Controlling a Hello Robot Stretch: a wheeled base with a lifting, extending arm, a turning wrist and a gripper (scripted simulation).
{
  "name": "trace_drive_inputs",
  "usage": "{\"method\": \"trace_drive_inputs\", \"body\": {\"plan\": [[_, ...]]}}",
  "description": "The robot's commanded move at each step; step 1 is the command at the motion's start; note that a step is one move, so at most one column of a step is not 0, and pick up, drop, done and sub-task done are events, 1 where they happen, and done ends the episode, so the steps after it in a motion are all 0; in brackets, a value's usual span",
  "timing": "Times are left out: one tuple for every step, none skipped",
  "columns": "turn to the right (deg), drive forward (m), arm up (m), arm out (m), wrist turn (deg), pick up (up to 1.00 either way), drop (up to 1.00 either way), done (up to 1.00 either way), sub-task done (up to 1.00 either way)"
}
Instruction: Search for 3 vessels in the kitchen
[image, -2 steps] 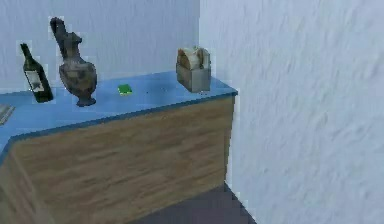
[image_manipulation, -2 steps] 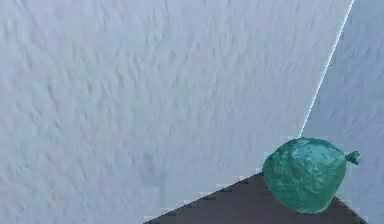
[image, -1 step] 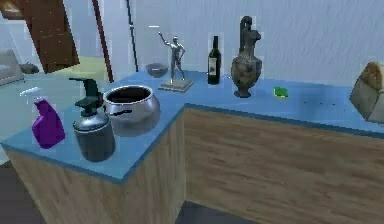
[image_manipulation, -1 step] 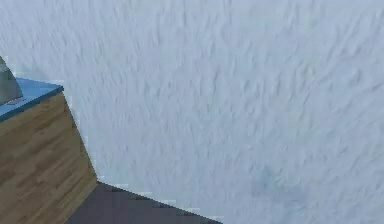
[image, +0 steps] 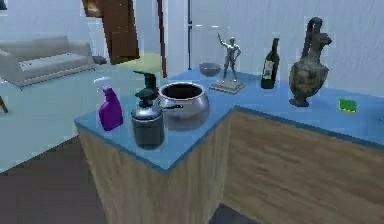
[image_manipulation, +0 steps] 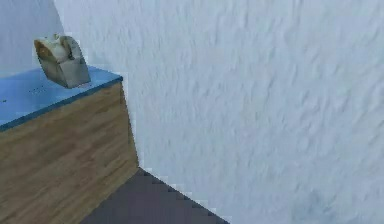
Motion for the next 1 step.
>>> {"method": "trace_drive_inputs", "body": {"plan": [[0.0, 0.0, 0.0, 0.0, 0.0, 0.0, 0.0, 0.0, 1.0]]}}
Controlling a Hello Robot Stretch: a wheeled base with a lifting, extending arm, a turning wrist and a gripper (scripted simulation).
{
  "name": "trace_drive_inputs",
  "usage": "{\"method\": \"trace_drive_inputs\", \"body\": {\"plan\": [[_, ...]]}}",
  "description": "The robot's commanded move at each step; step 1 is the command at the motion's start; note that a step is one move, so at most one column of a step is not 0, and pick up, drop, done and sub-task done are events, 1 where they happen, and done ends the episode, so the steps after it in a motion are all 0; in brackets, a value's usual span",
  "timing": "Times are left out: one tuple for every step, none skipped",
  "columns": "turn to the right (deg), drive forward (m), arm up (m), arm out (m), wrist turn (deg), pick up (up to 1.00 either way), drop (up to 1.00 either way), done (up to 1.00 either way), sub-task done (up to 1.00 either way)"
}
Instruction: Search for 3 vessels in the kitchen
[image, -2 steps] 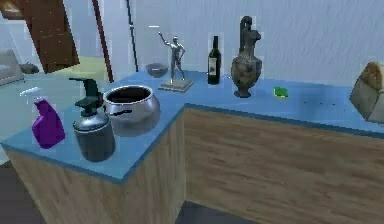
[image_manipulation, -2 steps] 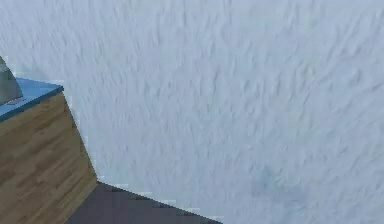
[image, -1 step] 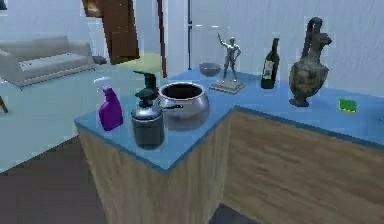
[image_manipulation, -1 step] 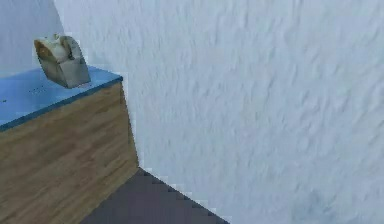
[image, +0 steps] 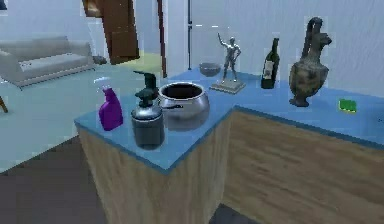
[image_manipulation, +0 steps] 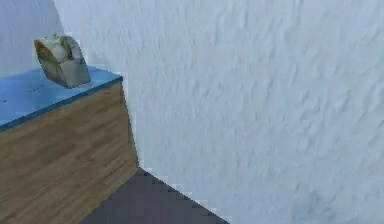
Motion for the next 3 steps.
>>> {"method": "trace_drive_inputs", "body": {"plan": [[45.0, 0.0, 0.0, 0.0, 0.0, 0.0, 0.0, 0.0, 0.0], [24.0, 0.0, 0.0, 0.0, 0.0, 0.0, 0.0, 0.0, 0.0], [0.0, 0.15, 0.0, 0.0, 0.0, 0.0, 0.0, 0.0, 0.0]]}}
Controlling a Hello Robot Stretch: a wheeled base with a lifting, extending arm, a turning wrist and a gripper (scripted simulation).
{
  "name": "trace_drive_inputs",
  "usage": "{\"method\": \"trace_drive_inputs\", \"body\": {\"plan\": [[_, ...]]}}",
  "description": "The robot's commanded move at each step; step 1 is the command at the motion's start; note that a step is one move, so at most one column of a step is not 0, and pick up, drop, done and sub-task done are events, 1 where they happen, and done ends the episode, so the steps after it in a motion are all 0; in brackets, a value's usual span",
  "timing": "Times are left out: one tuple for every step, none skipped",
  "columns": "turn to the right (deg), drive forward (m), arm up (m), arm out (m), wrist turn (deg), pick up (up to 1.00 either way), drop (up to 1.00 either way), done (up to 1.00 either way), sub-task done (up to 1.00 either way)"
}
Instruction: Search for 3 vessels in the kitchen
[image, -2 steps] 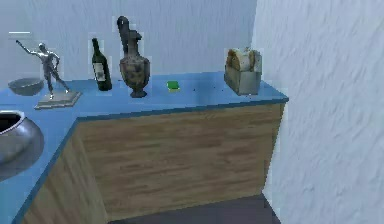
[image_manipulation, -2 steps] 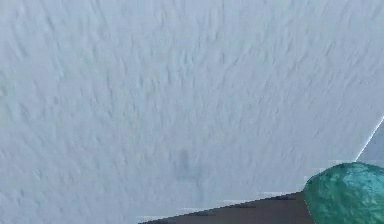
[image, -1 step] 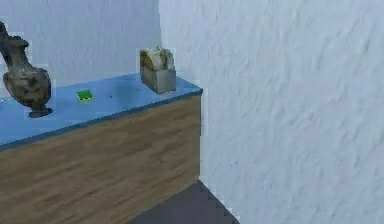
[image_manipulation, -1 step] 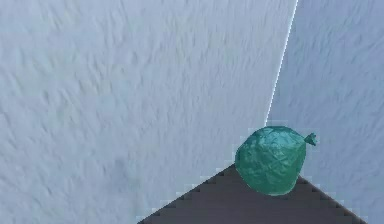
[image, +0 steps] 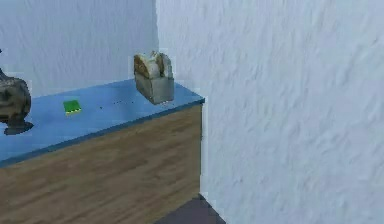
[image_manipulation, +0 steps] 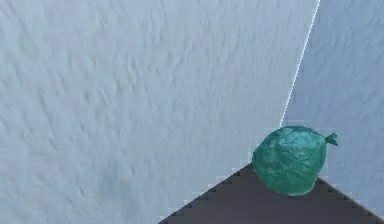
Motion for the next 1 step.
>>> {"method": "trace_drive_inputs", "body": {"plan": [[-42.0, 0.0, 0.0, 0.0, 0.0, 0.0, 0.0, 0.0, 0.0]]}}
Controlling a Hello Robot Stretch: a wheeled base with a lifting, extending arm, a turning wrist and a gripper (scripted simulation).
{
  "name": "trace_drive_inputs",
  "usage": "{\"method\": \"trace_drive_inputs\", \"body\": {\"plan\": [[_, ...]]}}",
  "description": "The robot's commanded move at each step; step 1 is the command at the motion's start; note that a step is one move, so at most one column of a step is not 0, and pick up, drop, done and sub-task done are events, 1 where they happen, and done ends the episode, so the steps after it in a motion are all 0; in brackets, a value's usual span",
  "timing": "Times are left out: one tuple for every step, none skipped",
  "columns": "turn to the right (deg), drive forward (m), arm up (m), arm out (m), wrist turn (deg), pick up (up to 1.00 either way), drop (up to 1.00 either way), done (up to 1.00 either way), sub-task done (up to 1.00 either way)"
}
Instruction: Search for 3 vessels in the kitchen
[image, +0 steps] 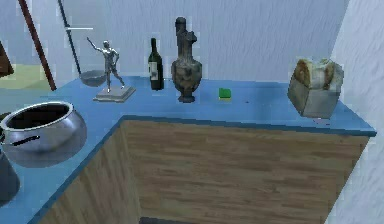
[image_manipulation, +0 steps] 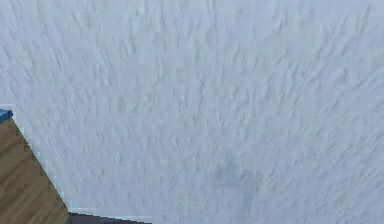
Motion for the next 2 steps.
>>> {"method": "trace_drive_inputs", "body": {"plan": [[0.0, 0.0, 0.0, 0.0, 0.0, 0.0, 0.0, 0.0, 1.0], [0.0, 0.0, 0.0, 0.0, 0.0, 0.0, 0.0, 1.0, 0.0]]}}
